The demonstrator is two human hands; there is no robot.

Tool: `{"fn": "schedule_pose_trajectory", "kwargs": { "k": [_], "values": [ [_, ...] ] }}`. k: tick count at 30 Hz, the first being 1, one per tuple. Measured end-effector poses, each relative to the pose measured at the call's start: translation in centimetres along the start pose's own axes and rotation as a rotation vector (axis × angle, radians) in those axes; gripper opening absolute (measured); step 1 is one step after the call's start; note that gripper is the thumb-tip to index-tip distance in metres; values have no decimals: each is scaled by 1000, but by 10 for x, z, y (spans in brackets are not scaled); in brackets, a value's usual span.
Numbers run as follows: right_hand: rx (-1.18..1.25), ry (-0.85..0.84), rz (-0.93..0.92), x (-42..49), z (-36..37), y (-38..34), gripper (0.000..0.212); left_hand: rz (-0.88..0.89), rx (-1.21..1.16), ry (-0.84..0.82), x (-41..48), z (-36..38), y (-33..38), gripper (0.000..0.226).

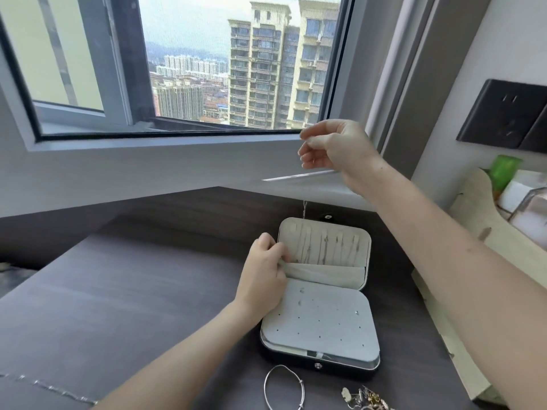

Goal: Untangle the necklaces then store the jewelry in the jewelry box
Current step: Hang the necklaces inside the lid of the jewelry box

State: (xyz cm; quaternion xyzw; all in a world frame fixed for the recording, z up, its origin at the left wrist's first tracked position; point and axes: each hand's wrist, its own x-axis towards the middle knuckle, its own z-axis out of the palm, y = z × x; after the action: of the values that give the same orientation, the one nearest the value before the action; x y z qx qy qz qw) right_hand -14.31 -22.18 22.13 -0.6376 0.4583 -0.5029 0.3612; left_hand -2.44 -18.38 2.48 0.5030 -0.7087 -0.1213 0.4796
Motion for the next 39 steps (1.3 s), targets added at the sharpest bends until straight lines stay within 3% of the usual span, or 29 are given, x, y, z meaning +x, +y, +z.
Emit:
{"fn": "schedule_pose_trajectory", "kwargs": {
  "k": [12,19,21,24,28,34,39],
  "values": [
    [-321,-242,32,-31,12,56,17,-4,-11,-4,0,0,0,30],
    [-1041,-72,-350,-39,34,106,15,-16,-30,11,-1,2,1,32],
    [-1212,10,-507,-41,41,112,27,-22,-40,16,-1,2,0,34],
    [-1257,77,-565,-41,47,114,42,-20,-44,23,-1,3,-1,35],
    [-1328,175,-482,-45,49,114,36,-18,-42,28,-1,2,-1,34],
    [-1179,388,-381,-34,46,115,31,-5,-43,36,-1,2,-1,34],
    [-1147,288,-224,-28,37,103,14,3,-55,41,-1,1,-2,33]
  ]
}}
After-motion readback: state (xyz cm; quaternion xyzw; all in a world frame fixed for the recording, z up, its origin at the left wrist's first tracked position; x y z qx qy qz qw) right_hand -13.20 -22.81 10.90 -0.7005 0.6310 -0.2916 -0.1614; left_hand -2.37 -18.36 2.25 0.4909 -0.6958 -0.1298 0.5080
